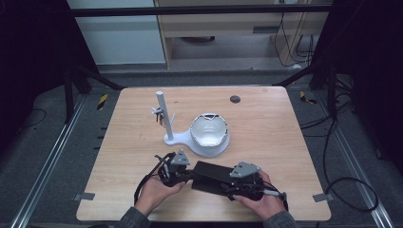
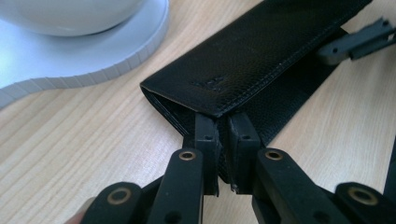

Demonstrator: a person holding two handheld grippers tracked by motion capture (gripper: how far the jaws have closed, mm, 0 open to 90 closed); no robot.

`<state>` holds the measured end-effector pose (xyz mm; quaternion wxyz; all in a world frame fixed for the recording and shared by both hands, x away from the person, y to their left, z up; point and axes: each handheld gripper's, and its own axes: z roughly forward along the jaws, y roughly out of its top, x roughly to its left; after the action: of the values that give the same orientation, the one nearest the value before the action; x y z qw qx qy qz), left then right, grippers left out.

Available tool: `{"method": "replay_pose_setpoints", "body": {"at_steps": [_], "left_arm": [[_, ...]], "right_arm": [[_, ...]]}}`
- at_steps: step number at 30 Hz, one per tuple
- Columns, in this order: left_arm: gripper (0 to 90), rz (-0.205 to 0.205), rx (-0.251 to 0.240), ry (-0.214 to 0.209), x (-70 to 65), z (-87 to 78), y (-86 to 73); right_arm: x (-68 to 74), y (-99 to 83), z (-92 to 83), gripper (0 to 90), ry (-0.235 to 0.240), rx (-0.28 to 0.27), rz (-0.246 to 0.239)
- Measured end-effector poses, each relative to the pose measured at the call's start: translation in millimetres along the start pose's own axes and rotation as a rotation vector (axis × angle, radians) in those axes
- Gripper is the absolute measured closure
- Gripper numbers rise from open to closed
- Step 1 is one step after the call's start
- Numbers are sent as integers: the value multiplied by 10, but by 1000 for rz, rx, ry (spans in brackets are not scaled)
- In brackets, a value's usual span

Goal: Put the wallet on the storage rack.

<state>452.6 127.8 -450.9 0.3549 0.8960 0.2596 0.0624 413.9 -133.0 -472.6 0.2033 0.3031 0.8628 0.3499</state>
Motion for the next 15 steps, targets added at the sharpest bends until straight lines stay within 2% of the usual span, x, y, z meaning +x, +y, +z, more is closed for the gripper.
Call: {"method": "replay_pose_setpoints", "body": {"at_steps": [9,15], "left_arm": [[827,-10,26,4,6,46,55],[824,-24,20,-2,16,69,111]], "right_arm": [[-6,-30,47,261,-18,21,-8],[-23,-59,100,282,-44,32,-8]]}}
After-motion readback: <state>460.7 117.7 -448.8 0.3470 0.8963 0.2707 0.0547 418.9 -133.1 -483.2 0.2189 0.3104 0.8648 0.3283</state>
